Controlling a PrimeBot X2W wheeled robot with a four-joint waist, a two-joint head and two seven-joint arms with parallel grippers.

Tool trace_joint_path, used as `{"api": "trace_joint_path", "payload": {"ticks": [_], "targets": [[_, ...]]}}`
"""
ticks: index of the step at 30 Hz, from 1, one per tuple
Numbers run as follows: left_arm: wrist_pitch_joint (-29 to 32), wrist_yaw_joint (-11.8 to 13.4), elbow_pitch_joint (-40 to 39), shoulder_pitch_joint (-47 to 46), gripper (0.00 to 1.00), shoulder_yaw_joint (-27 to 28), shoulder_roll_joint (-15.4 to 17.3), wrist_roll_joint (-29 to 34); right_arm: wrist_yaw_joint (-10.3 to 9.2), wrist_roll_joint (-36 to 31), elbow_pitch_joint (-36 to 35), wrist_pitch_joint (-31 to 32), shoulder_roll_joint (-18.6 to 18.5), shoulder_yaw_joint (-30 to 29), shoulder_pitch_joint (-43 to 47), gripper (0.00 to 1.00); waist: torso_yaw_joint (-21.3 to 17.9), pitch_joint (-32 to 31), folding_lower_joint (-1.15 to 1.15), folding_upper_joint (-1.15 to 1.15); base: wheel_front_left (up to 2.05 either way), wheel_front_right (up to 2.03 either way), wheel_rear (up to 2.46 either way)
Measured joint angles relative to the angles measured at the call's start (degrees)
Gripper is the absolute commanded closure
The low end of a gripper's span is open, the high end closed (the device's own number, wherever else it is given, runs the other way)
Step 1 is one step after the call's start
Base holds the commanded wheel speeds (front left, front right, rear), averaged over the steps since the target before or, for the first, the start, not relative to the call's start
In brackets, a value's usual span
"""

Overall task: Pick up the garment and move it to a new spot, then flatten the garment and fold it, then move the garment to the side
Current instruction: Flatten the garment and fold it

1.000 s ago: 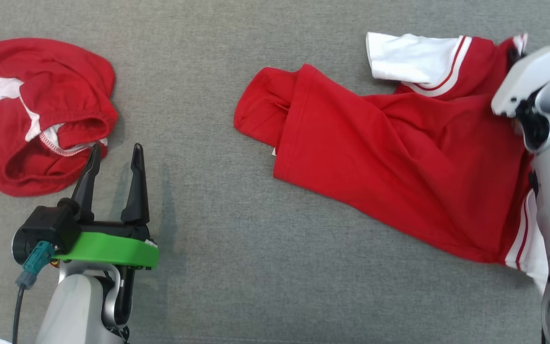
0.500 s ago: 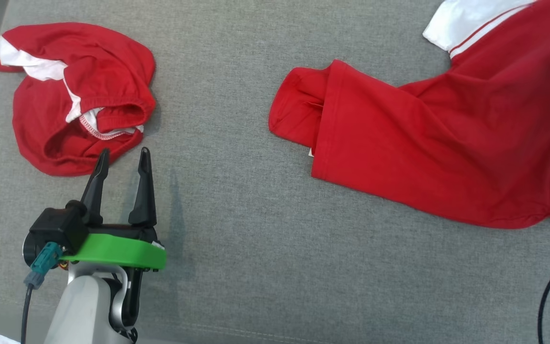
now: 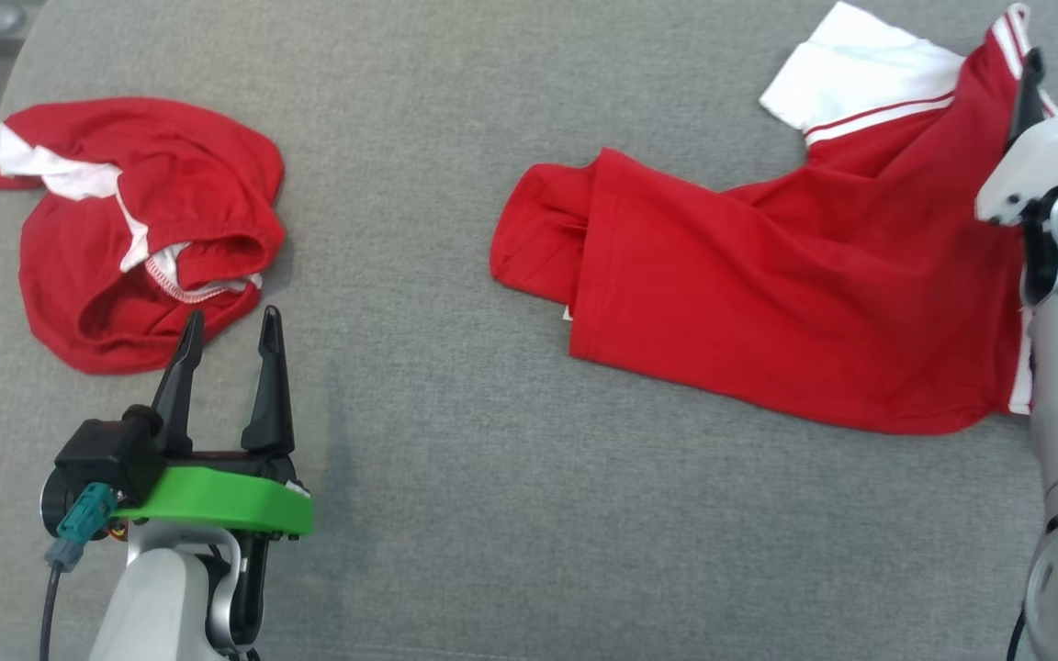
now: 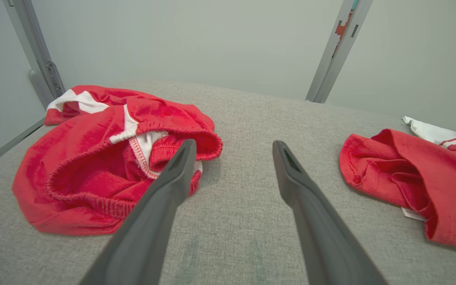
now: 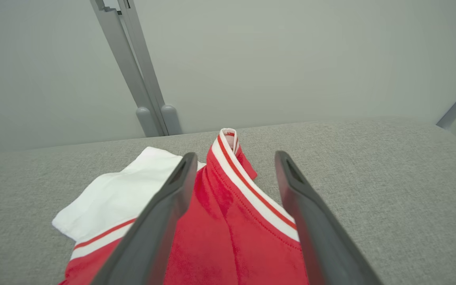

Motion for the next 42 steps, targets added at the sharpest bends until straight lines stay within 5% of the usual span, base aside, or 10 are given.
{"api": "trace_joint_path", "payload": {"ticks": [11, 26, 42], "targets": [[-0.09, 0.76, 1.78, 2.51, 0.00, 0.75, 0.02, 0.10, 0.00, 9.39, -13.50, -6.46, 3.48, 12.01, 17.58, 0.00, -5.32, -5.67, 0.00, 0.00, 0.00, 0.00, 0.00], [-0.09, 1.25, 2.92, 6.67, 0.00, 1.53, 0.04, -0.44, 0.00, 14.71, -41.18, -3.31, 6.11, 20.98, 44.28, 0.00, -10.47, -13.83, 0.00, 0.00, 0.00, 0.00, 0.00], [-0.08, 1.35, 4.42, 7.83, 0.00, 0.74, -0.26, -0.64, 0.00, 17.00, -49.15, 1.42, 6.98, 24.88, 51.91, 0.00, -12.17, -15.97, 0.00, 0.00, 0.00, 0.00, 0.00]]}}
